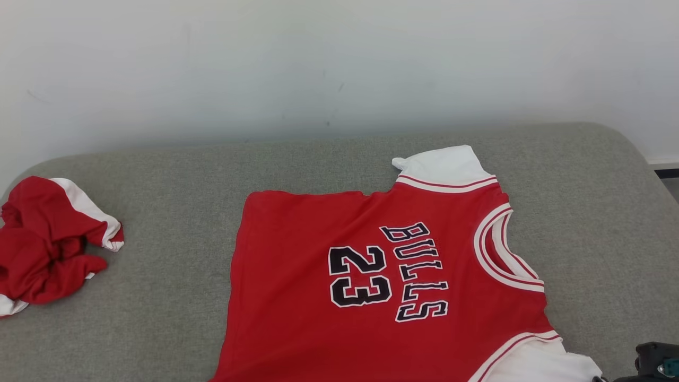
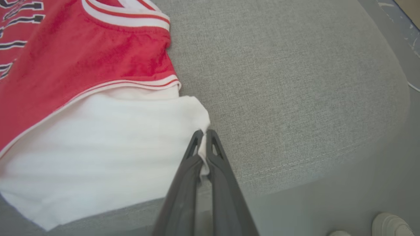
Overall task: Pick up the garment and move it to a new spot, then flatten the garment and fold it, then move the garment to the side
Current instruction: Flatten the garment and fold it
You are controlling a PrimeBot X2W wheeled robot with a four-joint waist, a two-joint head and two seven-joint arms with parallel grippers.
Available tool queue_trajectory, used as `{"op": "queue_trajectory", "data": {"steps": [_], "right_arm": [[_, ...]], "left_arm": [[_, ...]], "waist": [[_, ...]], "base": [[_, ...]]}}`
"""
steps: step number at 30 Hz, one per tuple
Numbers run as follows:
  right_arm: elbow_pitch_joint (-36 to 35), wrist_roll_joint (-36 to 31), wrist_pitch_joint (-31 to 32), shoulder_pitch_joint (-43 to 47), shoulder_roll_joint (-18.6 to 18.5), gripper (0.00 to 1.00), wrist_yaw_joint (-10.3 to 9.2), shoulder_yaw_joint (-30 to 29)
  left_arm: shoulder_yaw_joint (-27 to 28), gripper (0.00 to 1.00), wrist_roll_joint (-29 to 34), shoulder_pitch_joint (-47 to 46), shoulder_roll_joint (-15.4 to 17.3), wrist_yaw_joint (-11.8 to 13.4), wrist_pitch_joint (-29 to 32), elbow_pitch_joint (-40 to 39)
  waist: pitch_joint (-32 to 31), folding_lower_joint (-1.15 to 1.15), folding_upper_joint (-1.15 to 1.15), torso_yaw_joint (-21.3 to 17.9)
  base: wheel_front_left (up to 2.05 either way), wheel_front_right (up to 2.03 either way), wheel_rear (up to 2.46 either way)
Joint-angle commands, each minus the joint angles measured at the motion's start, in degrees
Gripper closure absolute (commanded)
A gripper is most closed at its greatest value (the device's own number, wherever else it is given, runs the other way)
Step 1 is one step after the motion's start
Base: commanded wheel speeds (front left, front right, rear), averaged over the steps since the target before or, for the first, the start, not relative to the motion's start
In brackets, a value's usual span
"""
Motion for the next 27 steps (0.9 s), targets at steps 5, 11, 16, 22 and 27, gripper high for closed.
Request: {"op": "queue_trajectory", "data": {"steps": [5,11,16,22,27], "right_arm": [[-4.32,-2.24,7.72,3.21,-0.28,1.00,-0.17,0.05],[-6.70,-2.70,10.02,4.08,-0.27,1.00,-0.17,0.01],[-8.22,-2.19,15.23,5.67,-0.28,1.00,-0.17,0.23],[-11.85,-2.20,15.97,4.11,-0.25,1.00,-0.17,0.81],[-11.54,-2.46,12.77,-1.23,-0.23,1.00,-0.16,3.10]], "left_arm": [[-1.05,1.00,0.79,0.88,0.64,0.34,0.63,1.33],[-2.29,1.00,1.35,1.40,0.94,0.48,1.65,2.19],[-3.01,1.00,1.53,1.48,0.83,0.59,1.36,2.46],[-4.08,1.00,1.20,0.09,0.47,0.38,1.18,2.13],[-5.17,1.00,0.58,-3.11,0.21,-0.14,2.13,-0.04]], "waist": [[-0.31,0.00,0.00,0.52],[-0.30,0.00,0.00,0.86],[-0.30,0.00,0.00,1.37],[0.16,0.00,0.00,1.37],[1.44,0.00,0.00,1.37]], "base": [[0.00,0.00,0.00],[0.00,0.00,0.00],[0.00,0.00,0.00],[0.00,0.00,0.00],[0.00,0.00,0.00]]}}
